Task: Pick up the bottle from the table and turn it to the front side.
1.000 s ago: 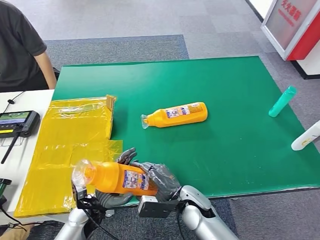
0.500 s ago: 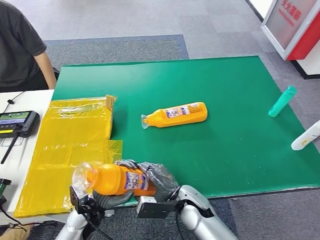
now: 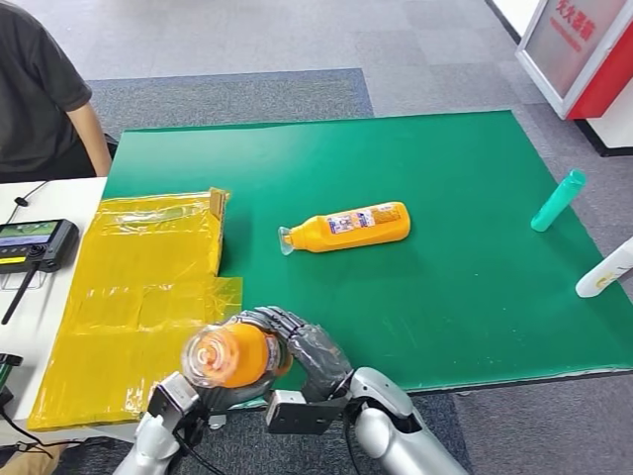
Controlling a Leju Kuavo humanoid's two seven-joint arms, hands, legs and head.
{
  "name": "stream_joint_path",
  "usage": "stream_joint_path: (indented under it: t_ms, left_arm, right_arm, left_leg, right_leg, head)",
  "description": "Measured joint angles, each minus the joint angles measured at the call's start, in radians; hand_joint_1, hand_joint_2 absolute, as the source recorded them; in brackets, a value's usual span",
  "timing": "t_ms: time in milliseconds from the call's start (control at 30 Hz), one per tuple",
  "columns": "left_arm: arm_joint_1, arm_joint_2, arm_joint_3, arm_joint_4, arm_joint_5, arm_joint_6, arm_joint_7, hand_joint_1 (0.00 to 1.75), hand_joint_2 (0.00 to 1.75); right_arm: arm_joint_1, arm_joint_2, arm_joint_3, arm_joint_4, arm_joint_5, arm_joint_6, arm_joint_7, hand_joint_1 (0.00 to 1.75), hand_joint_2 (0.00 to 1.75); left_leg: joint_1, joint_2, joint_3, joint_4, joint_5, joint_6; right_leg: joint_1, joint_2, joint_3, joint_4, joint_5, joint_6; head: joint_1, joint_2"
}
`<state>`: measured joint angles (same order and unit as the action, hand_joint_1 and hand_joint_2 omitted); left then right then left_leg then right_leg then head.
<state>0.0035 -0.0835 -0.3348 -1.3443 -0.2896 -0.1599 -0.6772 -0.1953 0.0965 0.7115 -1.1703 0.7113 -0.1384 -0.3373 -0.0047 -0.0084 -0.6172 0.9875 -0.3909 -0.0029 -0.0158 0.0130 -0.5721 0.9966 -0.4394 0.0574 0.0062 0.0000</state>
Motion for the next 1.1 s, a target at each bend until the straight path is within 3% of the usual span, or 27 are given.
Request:
stream_joint_path:
  t_ms: [300,433,533,700,867,1100]
  left_arm:
    - [0.024,-0.019,-0.041,-0.056,-0.326,0.344,0.12,1.75,1.75]
    - [0.027,-0.022,-0.032,-0.087,-0.534,0.58,0.246,1.75,1.75]
    - [0.022,-0.009,-0.008,-0.106,-0.738,0.681,0.383,1.75,1.75]
    - [0.014,0.011,0.009,-0.116,-0.952,0.704,0.547,1.75,1.75]
    - [0.011,0.039,0.035,-0.13,-0.996,0.708,0.593,1.75,1.75]
    - [-0.004,0.085,0.064,-0.131,-1.072,0.638,0.659,1.75,1.75]
  right_arm:
    - [0.043,0.001,-0.042,-0.062,0.017,-0.009,0.031,0.0,1.75]
    - [0.076,-0.002,-0.079,-0.084,0.035,-0.02,0.06,0.0,1.75]
    - [0.104,-0.009,-0.113,-0.095,0.048,-0.02,0.071,0.0,1.75]
    - [0.132,-0.01,-0.144,-0.116,0.06,-0.018,0.083,0.0,1.75]
    - [0.154,-0.012,-0.169,-0.137,0.063,-0.018,0.085,0.0,1.75]
    - [0.178,-0.014,-0.196,-0.16,0.067,-0.016,0.086,0.0,1.75]
  left_leg:
    - [0.0,0.0,0.0,0.0,0.0,0.0]
    - [0.0,0.0,0.0,0.0,0.0,0.0]
    - [0.0,0.0,0.0,0.0,0.0,0.0]
    - [0.0,0.0,0.0,0.0,0.0,0.0]
    - [0.0,0.0,0.0,0.0,0.0,0.0]
    - [0.0,0.0,0.0,0.0,0.0,0.0]
  right_leg:
    - [0.0,0.0,0.0,0.0,0.0,0.0]
    - [0.0,0.0,0.0,0.0,0.0,0.0]
    - [0.0,0.0,0.0,0.0,0.0,0.0]
    - [0.0,0.0,0.0,0.0,0.0,0.0]
    - [0.0,0.0,0.0,0.0,0.0,0.0]
    - [0.0,0.0,0.0,0.0,0.0,0.0]
  head:
    - [0.0,0.0]
    - [0.0,0.0]
    - [0.0,0.0]
    - [0.0,0.0]
    - [0.0,0.0]
    - [0.0,0.0]
